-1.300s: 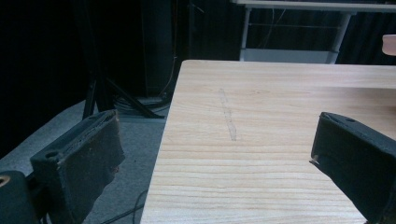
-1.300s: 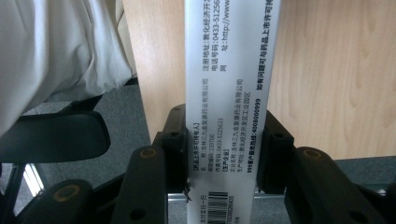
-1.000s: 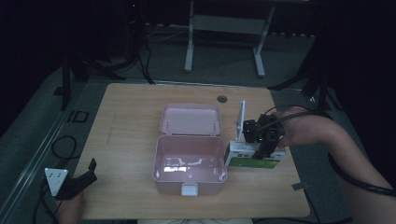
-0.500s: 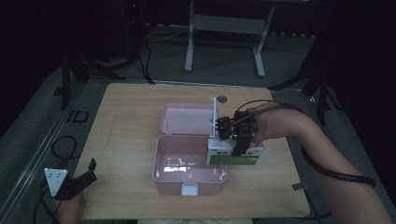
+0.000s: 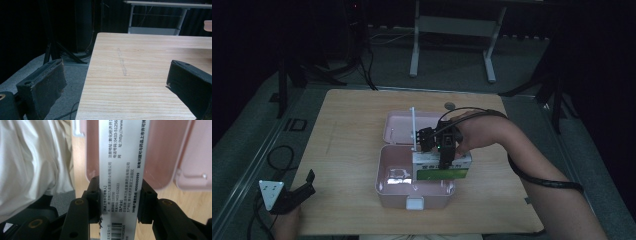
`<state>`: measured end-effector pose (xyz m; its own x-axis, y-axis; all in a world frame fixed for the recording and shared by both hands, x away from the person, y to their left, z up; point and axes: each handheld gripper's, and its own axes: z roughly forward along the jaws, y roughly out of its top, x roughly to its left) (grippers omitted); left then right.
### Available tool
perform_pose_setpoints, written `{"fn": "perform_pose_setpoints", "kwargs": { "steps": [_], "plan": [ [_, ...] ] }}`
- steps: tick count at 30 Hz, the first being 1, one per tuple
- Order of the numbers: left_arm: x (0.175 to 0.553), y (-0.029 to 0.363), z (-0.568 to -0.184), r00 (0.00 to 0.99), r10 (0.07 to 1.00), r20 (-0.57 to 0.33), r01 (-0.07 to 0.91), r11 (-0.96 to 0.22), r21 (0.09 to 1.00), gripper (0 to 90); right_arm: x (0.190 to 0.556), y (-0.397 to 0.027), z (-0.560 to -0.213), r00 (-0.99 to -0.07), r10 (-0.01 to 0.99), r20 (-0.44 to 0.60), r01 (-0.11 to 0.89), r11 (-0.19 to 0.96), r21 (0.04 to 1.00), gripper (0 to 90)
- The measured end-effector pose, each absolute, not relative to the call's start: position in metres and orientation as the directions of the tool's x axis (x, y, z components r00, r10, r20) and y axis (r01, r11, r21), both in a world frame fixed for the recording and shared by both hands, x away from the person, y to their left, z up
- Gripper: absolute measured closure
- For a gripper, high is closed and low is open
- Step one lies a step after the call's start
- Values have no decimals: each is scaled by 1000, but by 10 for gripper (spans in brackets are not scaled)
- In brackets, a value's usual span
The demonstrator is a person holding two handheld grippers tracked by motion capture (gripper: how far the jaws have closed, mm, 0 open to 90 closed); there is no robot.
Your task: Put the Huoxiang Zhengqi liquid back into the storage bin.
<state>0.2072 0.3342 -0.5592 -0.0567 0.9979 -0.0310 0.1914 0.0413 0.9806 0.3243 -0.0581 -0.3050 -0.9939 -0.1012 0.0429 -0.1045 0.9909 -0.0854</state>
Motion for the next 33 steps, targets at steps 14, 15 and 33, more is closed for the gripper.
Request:
{"fn": "perform_pose_setpoints", "kwargs": {
  "steps": [14,15,33],
  "plan": [
    [207,335,-559,-52,998,-34,189,44,981,25,323,-28,-321,-990,-124,62,-129,989,-71,618],
    [207,335,-559,-53,998,-34,188,44,981,25,323,-27,-324,-990,-122,63,-127,989,-70,619],
    [206,335,-559,-50,998,-40,182,48,982,25,336,-22,-383,-993,-77,93,-86,992,-96,618]
  ]
}}
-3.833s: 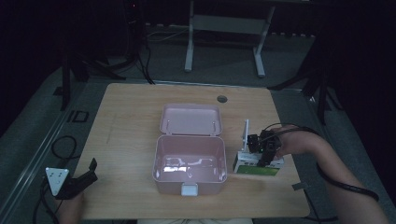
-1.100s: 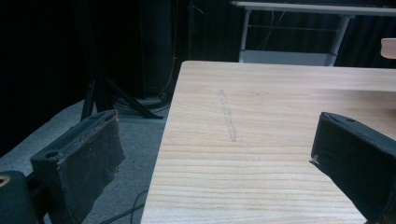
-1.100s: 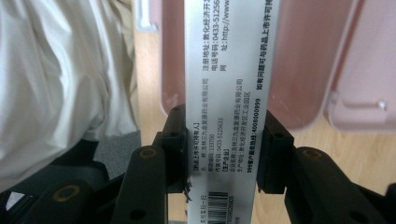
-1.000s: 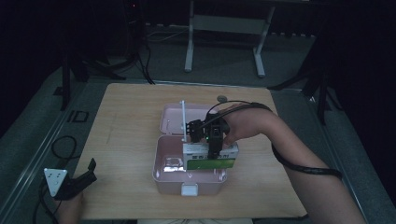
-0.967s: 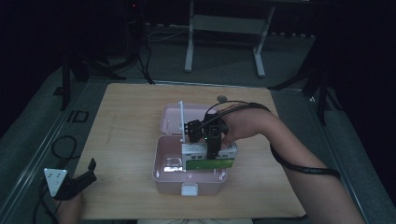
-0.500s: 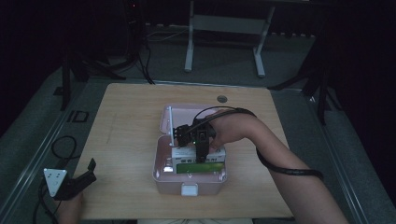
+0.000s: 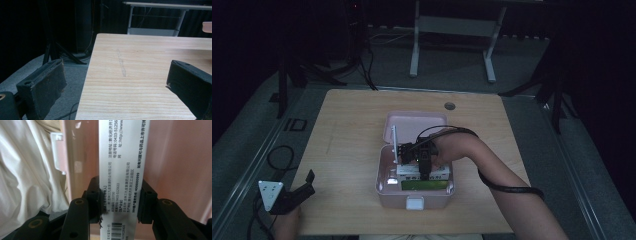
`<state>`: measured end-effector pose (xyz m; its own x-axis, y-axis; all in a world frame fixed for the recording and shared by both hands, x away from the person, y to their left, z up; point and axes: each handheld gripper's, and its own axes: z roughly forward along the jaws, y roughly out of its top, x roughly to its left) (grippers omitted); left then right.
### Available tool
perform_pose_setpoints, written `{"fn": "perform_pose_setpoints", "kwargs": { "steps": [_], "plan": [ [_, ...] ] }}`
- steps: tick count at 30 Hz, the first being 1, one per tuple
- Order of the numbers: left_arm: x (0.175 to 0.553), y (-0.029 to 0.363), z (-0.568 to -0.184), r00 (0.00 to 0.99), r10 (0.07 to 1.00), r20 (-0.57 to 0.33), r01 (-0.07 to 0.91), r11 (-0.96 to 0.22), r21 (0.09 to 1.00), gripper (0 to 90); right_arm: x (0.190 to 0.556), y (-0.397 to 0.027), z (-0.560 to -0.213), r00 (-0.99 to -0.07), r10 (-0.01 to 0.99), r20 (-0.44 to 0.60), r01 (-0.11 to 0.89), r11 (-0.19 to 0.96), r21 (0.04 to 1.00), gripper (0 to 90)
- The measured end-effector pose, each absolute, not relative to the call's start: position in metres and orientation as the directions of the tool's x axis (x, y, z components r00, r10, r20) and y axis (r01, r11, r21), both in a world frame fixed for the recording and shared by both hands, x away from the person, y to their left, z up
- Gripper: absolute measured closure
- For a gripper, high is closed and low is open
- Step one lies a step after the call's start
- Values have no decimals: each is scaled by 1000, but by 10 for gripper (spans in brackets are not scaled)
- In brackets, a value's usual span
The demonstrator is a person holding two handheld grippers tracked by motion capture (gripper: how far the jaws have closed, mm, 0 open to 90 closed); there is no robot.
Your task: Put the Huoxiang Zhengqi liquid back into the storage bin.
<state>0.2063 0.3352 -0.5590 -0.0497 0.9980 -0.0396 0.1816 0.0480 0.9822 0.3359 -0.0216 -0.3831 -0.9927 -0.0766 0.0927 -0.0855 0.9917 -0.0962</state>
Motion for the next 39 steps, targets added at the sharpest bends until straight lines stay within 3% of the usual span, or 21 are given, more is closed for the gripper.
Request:
{"fn": "perform_pose_setpoints", "kwargs": {
  "steps": [15,39],
  "plan": [
    [206,335,-559,-49,998,-38,179,46,983,25,341,-25,-429,-992,-36,124,-50,992,-116,618],
    [206,335,-559,-52,998,-38,181,46,982,25,333,-32,-456,-988,-38,152,-56,991,-119,602]
  ]
}}
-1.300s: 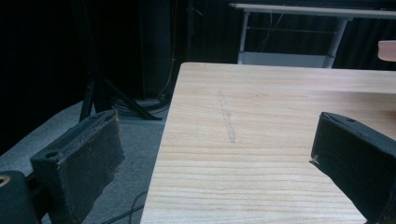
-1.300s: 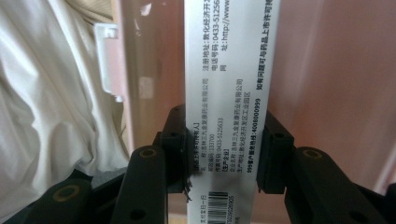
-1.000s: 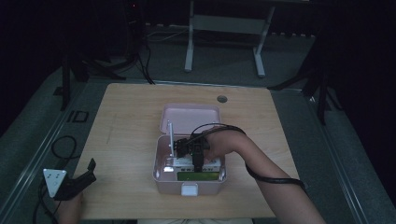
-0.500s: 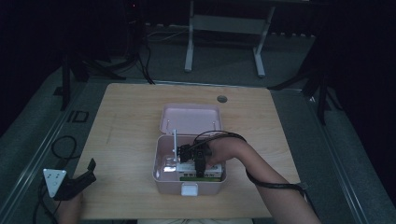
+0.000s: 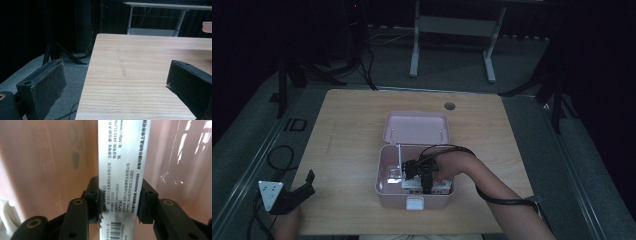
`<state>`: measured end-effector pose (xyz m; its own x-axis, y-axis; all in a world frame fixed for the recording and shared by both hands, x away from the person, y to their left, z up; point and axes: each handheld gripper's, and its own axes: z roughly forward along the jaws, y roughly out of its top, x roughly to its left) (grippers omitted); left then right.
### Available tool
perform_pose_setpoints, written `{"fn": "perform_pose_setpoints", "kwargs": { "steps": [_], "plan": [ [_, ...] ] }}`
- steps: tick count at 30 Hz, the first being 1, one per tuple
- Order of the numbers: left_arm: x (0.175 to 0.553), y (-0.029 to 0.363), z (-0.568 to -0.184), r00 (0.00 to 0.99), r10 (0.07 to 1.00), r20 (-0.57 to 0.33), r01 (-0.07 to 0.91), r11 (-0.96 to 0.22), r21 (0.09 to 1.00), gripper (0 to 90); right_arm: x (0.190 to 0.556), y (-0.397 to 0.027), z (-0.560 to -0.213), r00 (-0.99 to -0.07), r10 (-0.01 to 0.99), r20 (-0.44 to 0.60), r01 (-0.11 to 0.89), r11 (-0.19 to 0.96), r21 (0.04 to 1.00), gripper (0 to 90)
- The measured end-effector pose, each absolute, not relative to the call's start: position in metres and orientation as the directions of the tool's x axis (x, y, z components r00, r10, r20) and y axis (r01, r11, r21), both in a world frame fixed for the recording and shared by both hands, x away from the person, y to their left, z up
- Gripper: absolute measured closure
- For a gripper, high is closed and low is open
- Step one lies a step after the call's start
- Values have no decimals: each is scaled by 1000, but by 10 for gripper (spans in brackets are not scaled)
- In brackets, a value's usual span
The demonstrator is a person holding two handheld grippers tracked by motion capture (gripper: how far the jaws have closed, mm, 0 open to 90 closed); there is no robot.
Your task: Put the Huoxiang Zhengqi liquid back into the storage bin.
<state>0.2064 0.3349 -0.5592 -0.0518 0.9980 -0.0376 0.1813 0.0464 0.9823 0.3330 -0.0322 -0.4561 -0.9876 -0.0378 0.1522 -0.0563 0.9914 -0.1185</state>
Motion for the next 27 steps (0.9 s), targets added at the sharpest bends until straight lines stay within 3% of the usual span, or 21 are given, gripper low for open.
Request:
{"fn": "perform_pose_setpoints", "kwargs": {
  "steps": [9,20,27],
  "plan": [
    [207,335,-559,-52,998,-38,182,47,982,25,338,-40,-435,-987,-31,155,-44,996,-81,519],
    [207,335,-559,-51,998,-37,184,46,982,25,347,-66,-383,-997,5,76,10,998,61,415],
    [207,334,-559,-52,998,-36,185,45,982,25,352,-96,-348,-999,42,13,44,979,199,363]
  ]
}}
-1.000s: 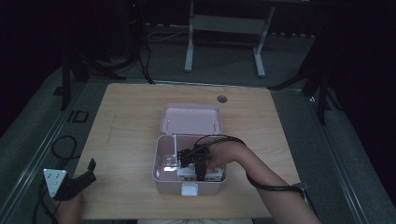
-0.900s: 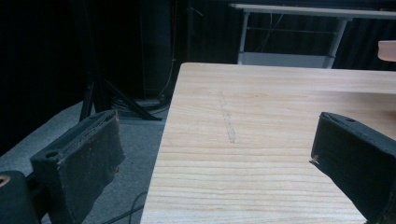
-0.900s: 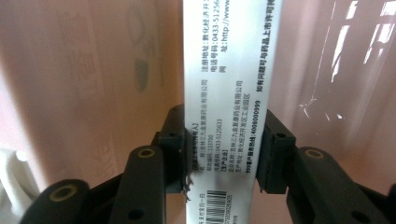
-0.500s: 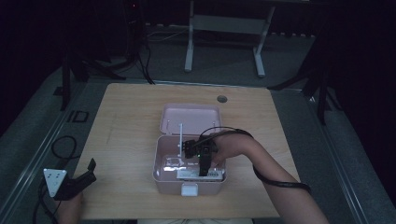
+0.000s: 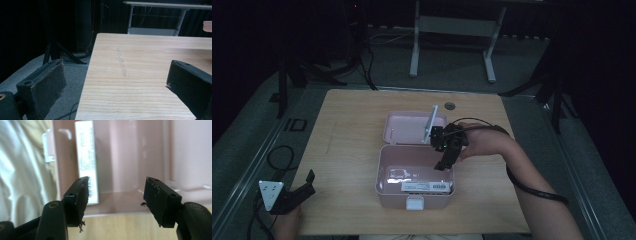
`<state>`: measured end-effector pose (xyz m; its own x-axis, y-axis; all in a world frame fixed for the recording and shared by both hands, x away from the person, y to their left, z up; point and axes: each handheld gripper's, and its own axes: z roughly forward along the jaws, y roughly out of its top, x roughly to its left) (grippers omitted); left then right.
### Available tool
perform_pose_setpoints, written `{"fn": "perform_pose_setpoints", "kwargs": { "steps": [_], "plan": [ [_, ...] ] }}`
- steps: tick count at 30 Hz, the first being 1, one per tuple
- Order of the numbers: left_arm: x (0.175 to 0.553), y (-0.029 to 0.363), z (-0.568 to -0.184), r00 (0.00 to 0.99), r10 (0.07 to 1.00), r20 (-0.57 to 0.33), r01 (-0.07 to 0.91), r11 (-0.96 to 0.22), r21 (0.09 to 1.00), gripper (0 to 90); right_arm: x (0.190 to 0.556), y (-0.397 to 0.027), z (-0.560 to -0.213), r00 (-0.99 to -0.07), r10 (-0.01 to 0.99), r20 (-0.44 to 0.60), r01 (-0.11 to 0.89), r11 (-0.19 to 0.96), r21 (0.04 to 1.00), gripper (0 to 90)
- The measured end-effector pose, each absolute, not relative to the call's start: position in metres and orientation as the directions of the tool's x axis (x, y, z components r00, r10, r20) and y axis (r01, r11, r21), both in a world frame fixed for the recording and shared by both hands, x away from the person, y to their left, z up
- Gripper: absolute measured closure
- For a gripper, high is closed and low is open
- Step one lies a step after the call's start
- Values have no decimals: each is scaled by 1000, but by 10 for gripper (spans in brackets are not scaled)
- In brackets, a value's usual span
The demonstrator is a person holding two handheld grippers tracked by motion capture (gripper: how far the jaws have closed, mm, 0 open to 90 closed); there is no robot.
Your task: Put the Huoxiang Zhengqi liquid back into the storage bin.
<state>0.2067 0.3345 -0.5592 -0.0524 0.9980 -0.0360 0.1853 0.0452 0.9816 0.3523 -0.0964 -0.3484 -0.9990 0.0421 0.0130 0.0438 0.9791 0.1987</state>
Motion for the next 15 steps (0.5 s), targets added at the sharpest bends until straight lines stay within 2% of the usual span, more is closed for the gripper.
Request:
{"fn": "perform_pose_setpoints", "kwargs": {
  "steps": [6,8,11,15],
  "plan": [
    [207,335,-559,-54,998,-36,183,46,982,25,364,-125,-340,-993,116,-26,105,959,264,287],
    [207,334,-559,-53,998,-36,185,45,982,25,368,-136,-340,-989,143,-28,129,949,289,198],
    [207,334,-559,-53,998,-35,185,45,982,25,373,-154,-342,-986,168,-25,149,928,342,130],
    [207,334,-559,-54,998,-34,186,43,982,25,381,-172,-350,-980,186,-75,144,913,382,130]
  ]
}}
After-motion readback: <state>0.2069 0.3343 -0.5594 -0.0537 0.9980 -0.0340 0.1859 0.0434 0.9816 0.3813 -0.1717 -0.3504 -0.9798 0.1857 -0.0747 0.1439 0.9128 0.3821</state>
